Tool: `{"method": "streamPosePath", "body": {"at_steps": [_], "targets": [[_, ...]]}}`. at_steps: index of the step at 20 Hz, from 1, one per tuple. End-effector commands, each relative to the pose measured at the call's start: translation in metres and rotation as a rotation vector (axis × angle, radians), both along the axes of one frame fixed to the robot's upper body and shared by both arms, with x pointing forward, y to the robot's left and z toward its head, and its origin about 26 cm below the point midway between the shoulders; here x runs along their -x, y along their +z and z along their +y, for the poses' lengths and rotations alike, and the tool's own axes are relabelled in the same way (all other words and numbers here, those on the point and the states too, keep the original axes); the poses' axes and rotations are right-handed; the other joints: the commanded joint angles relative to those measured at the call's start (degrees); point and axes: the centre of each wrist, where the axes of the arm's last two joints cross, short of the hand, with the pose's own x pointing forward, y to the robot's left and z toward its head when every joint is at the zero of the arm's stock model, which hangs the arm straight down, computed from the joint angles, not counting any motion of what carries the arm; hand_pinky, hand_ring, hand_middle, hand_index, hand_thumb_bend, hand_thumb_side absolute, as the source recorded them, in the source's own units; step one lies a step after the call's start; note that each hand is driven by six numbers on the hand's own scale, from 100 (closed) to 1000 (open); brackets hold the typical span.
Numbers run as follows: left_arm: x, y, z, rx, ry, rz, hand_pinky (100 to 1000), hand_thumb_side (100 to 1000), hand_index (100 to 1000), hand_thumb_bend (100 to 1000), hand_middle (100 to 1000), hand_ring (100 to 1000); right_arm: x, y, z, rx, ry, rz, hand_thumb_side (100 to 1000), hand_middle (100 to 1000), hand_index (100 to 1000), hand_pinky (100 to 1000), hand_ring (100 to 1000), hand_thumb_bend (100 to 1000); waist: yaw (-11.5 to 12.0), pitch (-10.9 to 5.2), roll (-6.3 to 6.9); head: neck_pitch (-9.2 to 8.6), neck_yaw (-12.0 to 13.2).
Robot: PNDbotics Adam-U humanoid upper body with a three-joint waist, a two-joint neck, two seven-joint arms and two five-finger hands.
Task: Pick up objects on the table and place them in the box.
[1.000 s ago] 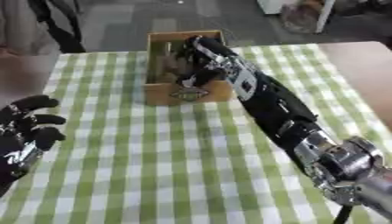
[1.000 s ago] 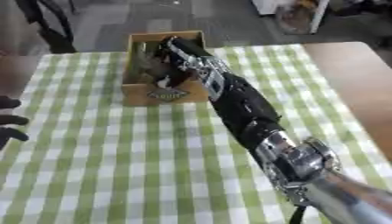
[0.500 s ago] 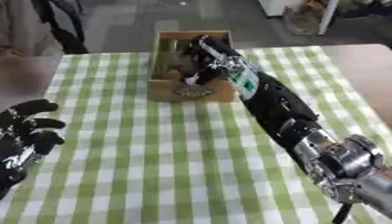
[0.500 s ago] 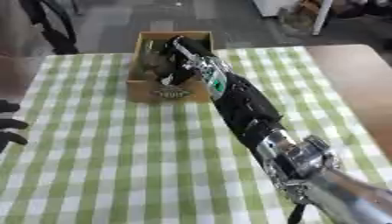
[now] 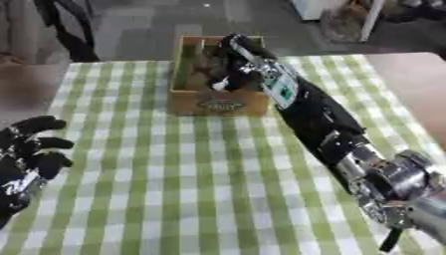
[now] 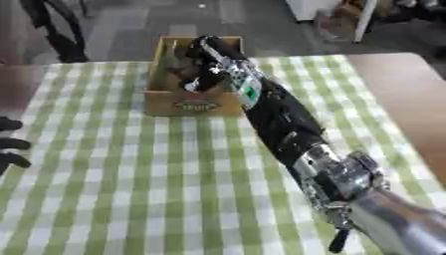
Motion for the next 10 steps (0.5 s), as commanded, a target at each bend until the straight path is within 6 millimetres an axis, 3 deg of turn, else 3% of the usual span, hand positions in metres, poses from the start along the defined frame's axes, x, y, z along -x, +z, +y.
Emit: {"method": "streamPosePath", "body": {"at_steps": [1, 10], "targets": [[0.0, 0.007, 0.002, -0.01, -0.008, -0.022, 564, 287, 811, 499, 748, 679, -0.003, 0.027, -0.008, -0.003, -0.021, -0.061, 100, 393, 564, 328, 396, 335, 0.27, -0.99, 0.19, -0.61, -0.48], [0.001, 0.008, -0.003, -0.011, -0.033, -0.023, 564, 291, 811, 497, 748, 679, -0.001, 0.009, -0.028, 0.039, -0.137, -0.037, 100, 445, 597, 383, 444, 350, 2.27, -0.65, 0.63, -1.7, -1.87]]}}
